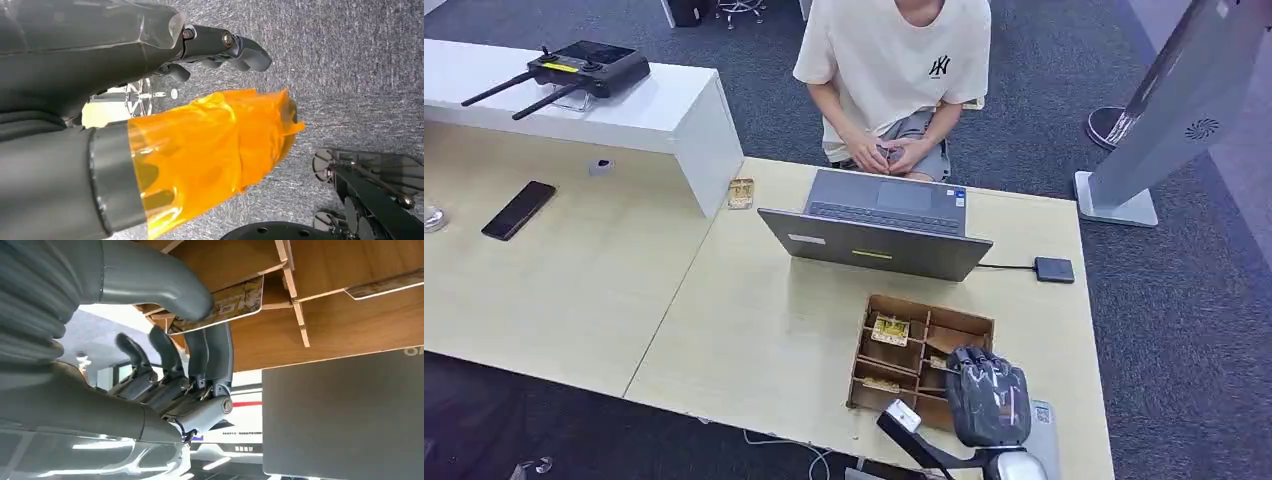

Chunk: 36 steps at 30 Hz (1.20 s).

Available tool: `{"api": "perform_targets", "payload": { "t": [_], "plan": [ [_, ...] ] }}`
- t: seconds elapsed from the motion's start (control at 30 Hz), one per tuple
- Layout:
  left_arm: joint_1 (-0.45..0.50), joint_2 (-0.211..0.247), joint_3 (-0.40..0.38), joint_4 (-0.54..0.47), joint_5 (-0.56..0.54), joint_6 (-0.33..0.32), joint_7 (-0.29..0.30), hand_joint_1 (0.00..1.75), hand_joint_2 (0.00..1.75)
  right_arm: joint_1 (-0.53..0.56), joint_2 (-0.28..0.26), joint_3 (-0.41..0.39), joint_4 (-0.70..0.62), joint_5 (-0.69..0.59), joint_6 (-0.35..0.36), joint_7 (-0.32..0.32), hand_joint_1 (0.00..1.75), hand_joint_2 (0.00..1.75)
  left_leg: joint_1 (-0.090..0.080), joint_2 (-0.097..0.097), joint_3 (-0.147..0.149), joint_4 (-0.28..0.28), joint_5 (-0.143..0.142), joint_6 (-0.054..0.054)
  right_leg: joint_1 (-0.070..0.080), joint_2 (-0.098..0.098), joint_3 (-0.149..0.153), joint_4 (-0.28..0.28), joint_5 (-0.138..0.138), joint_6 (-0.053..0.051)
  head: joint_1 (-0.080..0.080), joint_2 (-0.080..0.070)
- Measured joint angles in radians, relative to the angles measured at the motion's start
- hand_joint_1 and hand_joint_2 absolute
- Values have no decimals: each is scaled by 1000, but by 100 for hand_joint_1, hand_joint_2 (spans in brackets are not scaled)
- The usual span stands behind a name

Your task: Pass the card to the sensor for recognition and then transmit it.

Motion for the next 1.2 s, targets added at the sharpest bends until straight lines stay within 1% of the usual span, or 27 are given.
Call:
{"api": "perform_targets", "payload": {
  "t": [0.03, 0.13, 0.17, 0.2, 0.3, 0.37, 0.47, 0.5, 0.57, 0.63, 0.67, 0.7, 0.73, 0.77, 0.83, 0.9, 0.97, 1.03, 1.13, 1.2],
  "plan": [
    [0, 0, 0, 0, 1, 0, 1, 0, 0, -1, 0, 0, 1, 0, 0, 0, 152, 175, 0, 0, 0, 0, 0, 0, 0, 0, 0, 0, 0, 0, 0, 0],
    [0, 0, -1, 0, 3, 0, 1, 0, 0, -2, 0, 0, 2, -3, 1, 0, 152, 175, 0, 0, 0, 0, 0, 0, 0, 0, 0, 0, 0, 0, 0, 0],
    [0, 0, -1, 0, 4, 0, 2, 0, 0, -3, 0, 0, 2, -5, 1, 0, 148, 175, 0, 0, 0, 0, 0, 0, 0, 0, 0, 0, 0, 0, 0, 0],
    [0, 0, -1, 0, 4, 0, 3, 0, 0, -3, 0, 0, 2, -7, 1, 0, 152, 175, 0, 0, 0, 0, 0, 0, 0, 0, 0, 0, 0, 0, 0, 0],
    [0, 0, -1, 0, 5, 0, 6, 0, 0, -4, 0, 0, 3, -11, 0, 0, 154, 175, 0, 0, 0, 0, 0, 0, 0, 0, 0, 0, 0, 0, 0, 0],
    [0, 0, -1, 0, 6, 0, 6, 0, 0, -4, 0, 0, 3, -13, -3, 0, 159, 175, 0, 0, 1, 0, 0, 0, 0, 0, 0, 0, 0, 0, 0, 0],
    [0, 0, -1, 0, 7, 1, 6, 0, 0, -4, 0, 0, 2, -22, -8, 0, 157, 175, 0, 0, 1, 0, 0, 0, 0, 0, 0, 0, 0, 0, 0, 0],
    [0, 0, -1, 0, 7, 1, 6, 0, 0, -4, 0, -1, 2, -24, -10, 0, 161, 175, 0, 0, 1, 0, 0, 0, 0, 0, 1, 0, 0, 0, 0, 0],
    [0, 0, -2, 0, 13, 3, 6, 0, 0, -2, 0, -4, -5, -33, -13, 0, 159, 175, 0, 0, 1, 0, 0, 0, 0, 0, 0, 0, 0, 0, 0, 0],
    [0, 0, -3, 0, 19, 3, 6, 0, 0, 1, 0, -10, -20, -40, -15, 0, 161, 175, 0, 0, 0, 0, 0, 0, 0, 0, 0, 0, 0, 0, 0, 0],
    [0, 0, -5, -1, 22, 4, 8, 0, 0, 3, 0, -13, -32, -47, -15, 0, 164, 175, 0, 0, 0, 0, 0, 0, 0, 0, 0, 0, 0, 0, 0, 0],
    [0, 0, -7, -2, 26, 5, 10, 0, 0, 6, 0, -15, -47, -55, -15, -2, 164, 175, 0, 0, 0, 0, 0, 0, 0, 0, 0, 0, 0, 0, 0, 0],
    [1, 0, -9, -5, 33, 6, 11, 0, 0, 9, 0, -16, -63, -61, -15, -3, 159, 175, 0, 0, 0, 0, 0, 0, 0, 0, 0, 0, 0, 0, 0, 0],
    [1, 0, -12, -7, 39, 7, 13, 0, 0, 12, 0, -18, -80, -65, -15, -5, 161, 175, 0, 0, 0, 0, 0, 0, 0, 0, 0, 0, 0, 0, 0, 0],
    [1, 0, -19, -11, 47, 10, 16, 0, 0, 16, 0, -25, -114, -73, -13, -12, 157, 175, 0, 0, 0, 0, 0, 0, 0, 0, 0, 0, 0, 0, 0, 0],
    [3, 1, -27, -17, 61, 12, 19, 0, 0, 24, 0, -34, -150, -84, -10, -17, 162, 175, 0, 0, 0, 0, 0, 0, 0, 0, 0, 0, 0, 0, 0, 0],
    [6, 0, -33, -24, 77, 13, 25, 0, 0, 32, 0, -40, -189, -89, -6, -20, 159, 175, 0, 0, 0, 0, 0, 0, 0, 0, 0, 0, 0, 0, 0, 0],
    [10, 0, -38, -30, 89, 13, 31, 0, 0, 39, 0, -45, -229, -100, 2, -22, 159, 175, 0, 0, 0, 0, 0, 0, 0, 0, 0, 0, 0, 0, 0, 0],
    [19, -2, -54, -44, 110, 13, 39, 0, 0, 52, 0, -59, -289, -136, 21, -37, 159, 175, 0, 0, 0, 0, 0, 0, 0, 0, 0, 0, 0, 0, 0, 0],
    [23, -3, -59, -51, 120, 13, 41, 0, 0, 59, 0, -67, -324, -184, 35, -55, 154, 175, 0, 0, 0, 0, 0, 0, 0, 0, 0, 0, 0, 0, 0, 0]
  ]
}}
